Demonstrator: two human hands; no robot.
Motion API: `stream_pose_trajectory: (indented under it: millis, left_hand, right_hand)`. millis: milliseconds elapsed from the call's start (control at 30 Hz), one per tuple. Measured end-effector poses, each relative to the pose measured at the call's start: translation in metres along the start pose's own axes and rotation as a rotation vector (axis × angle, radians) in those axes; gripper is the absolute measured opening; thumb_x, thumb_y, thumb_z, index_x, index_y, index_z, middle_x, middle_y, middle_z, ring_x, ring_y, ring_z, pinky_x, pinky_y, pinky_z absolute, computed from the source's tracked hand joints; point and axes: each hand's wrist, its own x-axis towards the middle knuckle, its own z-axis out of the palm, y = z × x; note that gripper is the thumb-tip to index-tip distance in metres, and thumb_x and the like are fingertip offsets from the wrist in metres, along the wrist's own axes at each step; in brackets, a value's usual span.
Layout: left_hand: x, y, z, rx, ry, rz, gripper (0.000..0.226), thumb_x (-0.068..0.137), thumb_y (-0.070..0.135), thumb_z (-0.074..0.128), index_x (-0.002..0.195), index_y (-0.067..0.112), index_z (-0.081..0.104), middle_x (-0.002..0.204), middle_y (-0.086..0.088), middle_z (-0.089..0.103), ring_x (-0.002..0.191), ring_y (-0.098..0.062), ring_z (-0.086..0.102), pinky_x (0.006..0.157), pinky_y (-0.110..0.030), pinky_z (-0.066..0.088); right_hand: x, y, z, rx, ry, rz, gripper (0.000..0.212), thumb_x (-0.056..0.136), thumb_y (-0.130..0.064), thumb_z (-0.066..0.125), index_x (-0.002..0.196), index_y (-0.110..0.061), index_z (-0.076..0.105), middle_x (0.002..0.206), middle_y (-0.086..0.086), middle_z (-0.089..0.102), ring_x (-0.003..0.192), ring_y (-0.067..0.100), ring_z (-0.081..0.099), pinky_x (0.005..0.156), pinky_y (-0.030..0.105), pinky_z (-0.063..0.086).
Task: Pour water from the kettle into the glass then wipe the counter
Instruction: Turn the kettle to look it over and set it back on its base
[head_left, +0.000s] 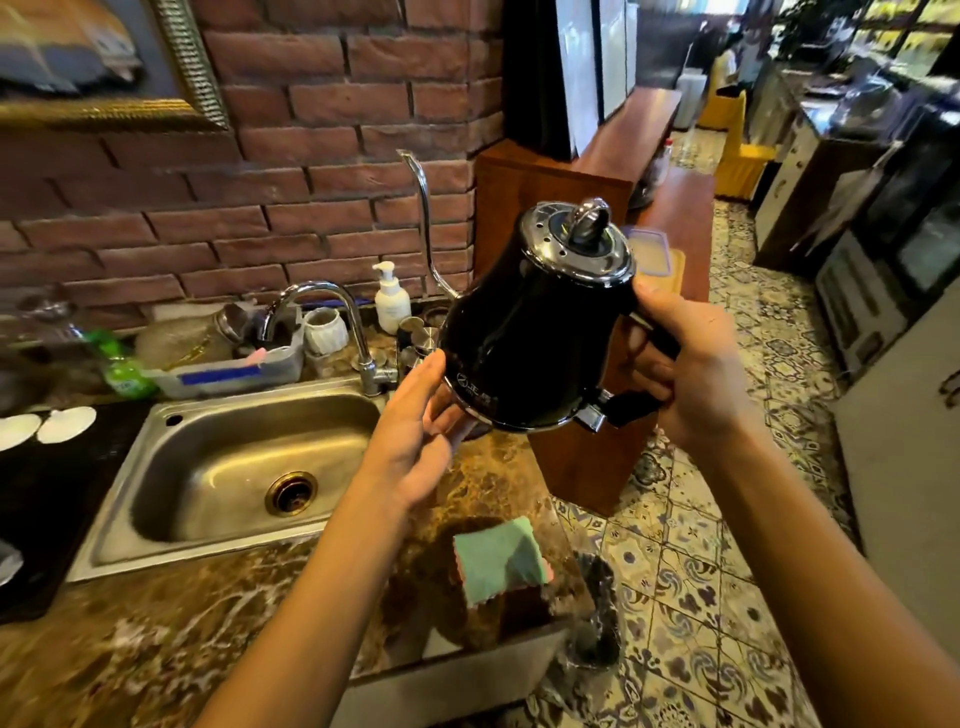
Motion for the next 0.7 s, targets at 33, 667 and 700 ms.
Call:
stream_pose_trajectory:
  millis: [33,667,700]
  left_hand:
    - [0.007,0.003,0.000,-0.003,-0.004,0.001,0.061,0.074,0.032,0.074,0.132,0.017,0.062,0.105,-0.007,0.072,0.096,-0.020,0.068,0.091,-0.035,0.058]
    - [0.133,0.021,-0.001,0.108,0.198,0.008,0.020,0.100,0.034,0.061,0.105,0.017,0.071,0.085,-0.003,0.082,0.078,-0.015,0.078,0.067,-0.032,0.063]
    - [0.141,0.019,-0.001,0.115,0.214,0.006,0.021,0.099,0.034,0.062,0.106,0.016,0.070,0.086,-0.003,0.082,0.083,-0.016,0.078,0.071,-0.034,0.062]
  right_hand:
    - [0.008,0.001,0.002,0.002,-0.017,0.013,0.043,0.094,-0.037,0.060,0.055,-0.019,0.059,0.050,-0.003,0.040,0.035,0.003,0.026,0.033,0.017,0.019]
    - [0.118,0.044,-0.012,0.000,-0.335,0.422,0.046,0.102,-0.043,0.050,0.071,-0.012,0.065,0.048,-0.004,0.035,0.042,0.013,0.031,0.057,0.032,0.024]
    - [0.124,0.047,-0.015,-0.003,-0.353,0.444,0.046,0.102,-0.043,0.049,0.073,-0.010,0.061,0.047,-0.004,0.037,0.043,0.013,0.031,0.058,0.034,0.023]
